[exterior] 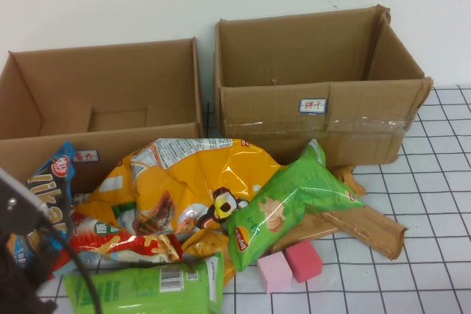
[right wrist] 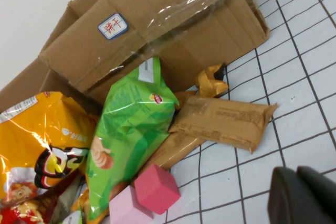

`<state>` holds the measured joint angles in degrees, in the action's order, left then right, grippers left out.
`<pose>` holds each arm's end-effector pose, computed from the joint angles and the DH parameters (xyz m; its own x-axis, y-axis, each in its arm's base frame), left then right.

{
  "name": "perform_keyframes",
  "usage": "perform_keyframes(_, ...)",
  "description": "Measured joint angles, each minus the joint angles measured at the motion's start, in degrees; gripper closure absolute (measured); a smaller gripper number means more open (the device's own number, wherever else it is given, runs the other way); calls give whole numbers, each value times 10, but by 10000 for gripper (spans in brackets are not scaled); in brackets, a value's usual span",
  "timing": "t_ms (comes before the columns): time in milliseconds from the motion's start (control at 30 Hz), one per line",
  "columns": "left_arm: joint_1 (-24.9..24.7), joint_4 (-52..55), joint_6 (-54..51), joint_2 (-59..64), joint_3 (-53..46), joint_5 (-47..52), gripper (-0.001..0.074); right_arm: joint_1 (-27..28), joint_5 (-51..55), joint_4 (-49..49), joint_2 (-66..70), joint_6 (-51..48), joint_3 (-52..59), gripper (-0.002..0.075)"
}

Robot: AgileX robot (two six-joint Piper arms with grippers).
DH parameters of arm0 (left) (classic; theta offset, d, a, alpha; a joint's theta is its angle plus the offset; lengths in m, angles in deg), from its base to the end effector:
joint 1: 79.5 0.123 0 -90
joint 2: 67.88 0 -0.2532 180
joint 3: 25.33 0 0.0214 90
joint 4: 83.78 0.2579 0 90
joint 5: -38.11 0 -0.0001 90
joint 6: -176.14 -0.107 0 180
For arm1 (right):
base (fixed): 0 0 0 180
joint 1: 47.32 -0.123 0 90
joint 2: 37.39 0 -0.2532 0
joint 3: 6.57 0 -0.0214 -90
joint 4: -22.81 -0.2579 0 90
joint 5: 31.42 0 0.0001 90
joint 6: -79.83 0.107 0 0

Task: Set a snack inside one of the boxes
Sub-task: Pick up the potato chip

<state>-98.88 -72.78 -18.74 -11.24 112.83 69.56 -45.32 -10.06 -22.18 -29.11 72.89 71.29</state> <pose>0.1933 -0.0567 0.2499 -0.4404 0.5889 -0.6777 0.4815 0.7920 0.3753 0.1075 0.0239 0.1773 -0.2910 0.5786 -0.7619 -0.0585 0.7841 0.6178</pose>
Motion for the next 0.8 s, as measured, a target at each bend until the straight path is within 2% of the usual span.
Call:
perform_keyframes(33, 0, -14, 0, 9, 0, 0, 244, 0, 0, 0, 0, -1, 0, 727)
perform_keyframes(100, 0, -40, -9, 23, 0, 0, 134, 0, 0, 0, 0, -2, 0, 727)
perform_keyframes(200, 0, -67, -55, 45, 0, 0, 69, 0, 0, 0, 0, -5, 0, 727)
perform_keyframes(400, 0, -64, -83, 101, 0, -43, 46, 0, 0, 0, 0, -16, 0, 727)
perform_keyframes(567, 0, -9, -87, 151, 0, -96, 42, 0, 0, -1, 0, -19, 0, 727)
perform_keyframes(667, 0, 43, -55, 173, 0, -122, 42, 0, 0, -1, 0, -20, 0, 727)
perform_keyframes(800, 0, 138, 40, 188, 0, -143, 42, 0, 0, -2, 0, -21, 0, 727)
